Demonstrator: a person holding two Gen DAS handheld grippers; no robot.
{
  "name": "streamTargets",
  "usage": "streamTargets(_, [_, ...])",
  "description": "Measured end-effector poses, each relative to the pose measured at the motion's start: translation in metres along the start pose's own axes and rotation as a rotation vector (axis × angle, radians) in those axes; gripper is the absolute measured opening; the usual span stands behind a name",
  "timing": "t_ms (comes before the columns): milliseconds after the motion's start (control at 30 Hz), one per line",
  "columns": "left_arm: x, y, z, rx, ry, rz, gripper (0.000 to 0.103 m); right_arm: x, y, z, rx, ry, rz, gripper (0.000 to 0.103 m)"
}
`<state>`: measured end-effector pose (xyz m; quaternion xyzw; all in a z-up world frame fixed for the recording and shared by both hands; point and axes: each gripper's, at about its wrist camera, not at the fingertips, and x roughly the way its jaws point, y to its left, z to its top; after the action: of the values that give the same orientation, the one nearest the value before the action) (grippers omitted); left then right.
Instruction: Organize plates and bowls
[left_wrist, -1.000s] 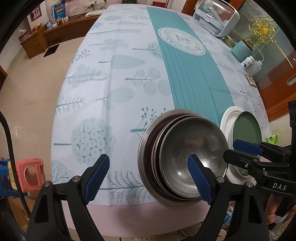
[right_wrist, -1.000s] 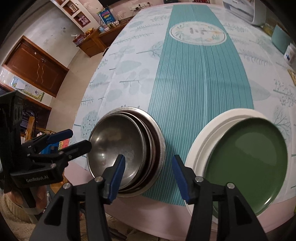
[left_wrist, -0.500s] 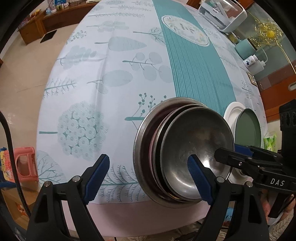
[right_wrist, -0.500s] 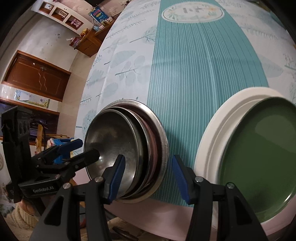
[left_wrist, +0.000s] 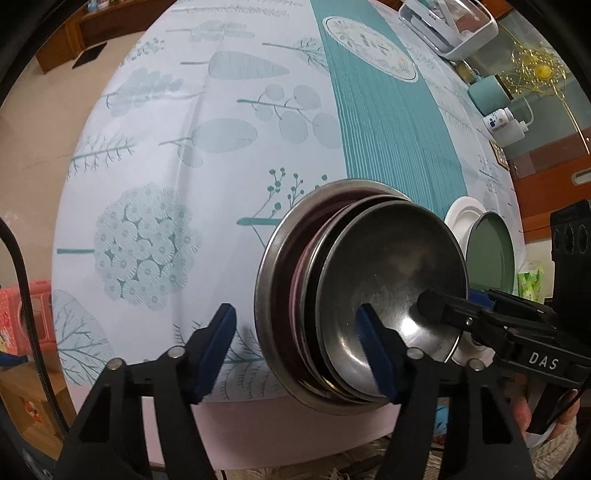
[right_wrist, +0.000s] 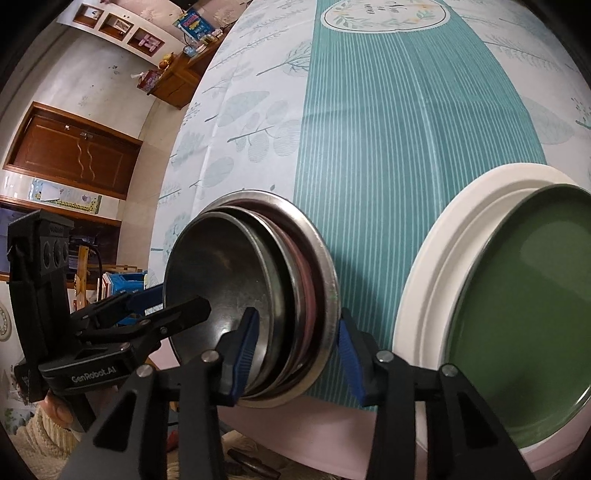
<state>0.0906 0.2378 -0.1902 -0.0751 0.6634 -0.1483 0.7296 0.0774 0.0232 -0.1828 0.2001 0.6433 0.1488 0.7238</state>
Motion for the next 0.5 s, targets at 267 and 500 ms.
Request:
streamTargets(267, [0.0058,-0.0074,-0.0042,0.025,0.008,0.016,0.039,-0.002,-0.001,-0.0015,0.007,-0.01,-0.023,0.033])
streamTargets(500, [0.0035,-0.0093,-0.0089,0.023,0.025,0.015,0.039,-0.0039,0.007,-0.0047,-0.006,-0.013,-0.07,0.03])
